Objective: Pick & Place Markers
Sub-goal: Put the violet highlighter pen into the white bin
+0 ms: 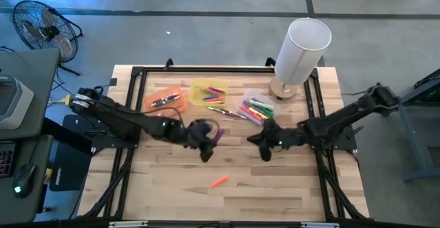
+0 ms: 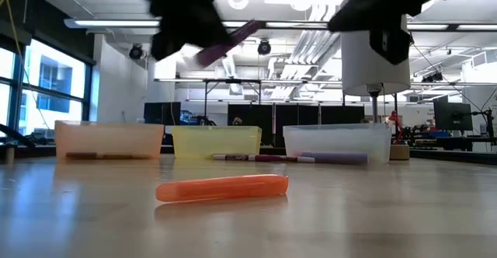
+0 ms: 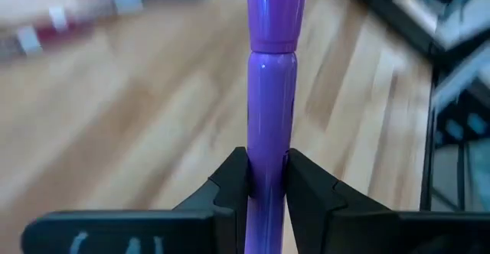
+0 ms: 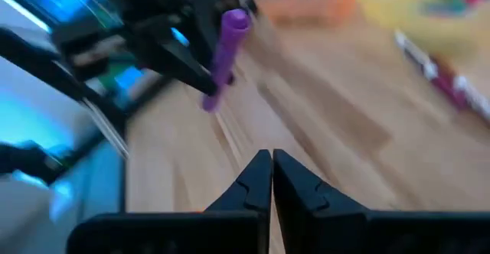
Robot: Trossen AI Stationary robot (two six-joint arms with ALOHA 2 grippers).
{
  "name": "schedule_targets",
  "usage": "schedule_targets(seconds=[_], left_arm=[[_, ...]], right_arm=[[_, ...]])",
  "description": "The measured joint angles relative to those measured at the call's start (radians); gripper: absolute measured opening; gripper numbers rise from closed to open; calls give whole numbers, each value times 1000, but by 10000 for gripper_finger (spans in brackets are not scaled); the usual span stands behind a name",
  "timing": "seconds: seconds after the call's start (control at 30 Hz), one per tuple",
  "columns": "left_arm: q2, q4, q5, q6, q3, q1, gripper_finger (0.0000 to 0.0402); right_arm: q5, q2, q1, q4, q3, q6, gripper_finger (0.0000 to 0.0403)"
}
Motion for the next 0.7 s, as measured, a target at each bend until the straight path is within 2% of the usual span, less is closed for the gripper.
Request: schedule_targets(seconds=[0.13, 0.23, 0.53, 0.7], left_arm=[[0, 12, -6, 68, 104, 69, 59], [0, 29, 4, 115, 161, 105, 59], [39, 130, -4, 179, 210, 125, 59], [84, 226, 20, 149, 215, 124, 59]], right_arm=[[40, -125, -21, 221, -119, -95, 16], [36, -152, -55, 288, -136, -177, 38], [-140, -102, -164, 493, -138, -320, 136], [-188, -47, -194, 626, -133, -349, 170]])
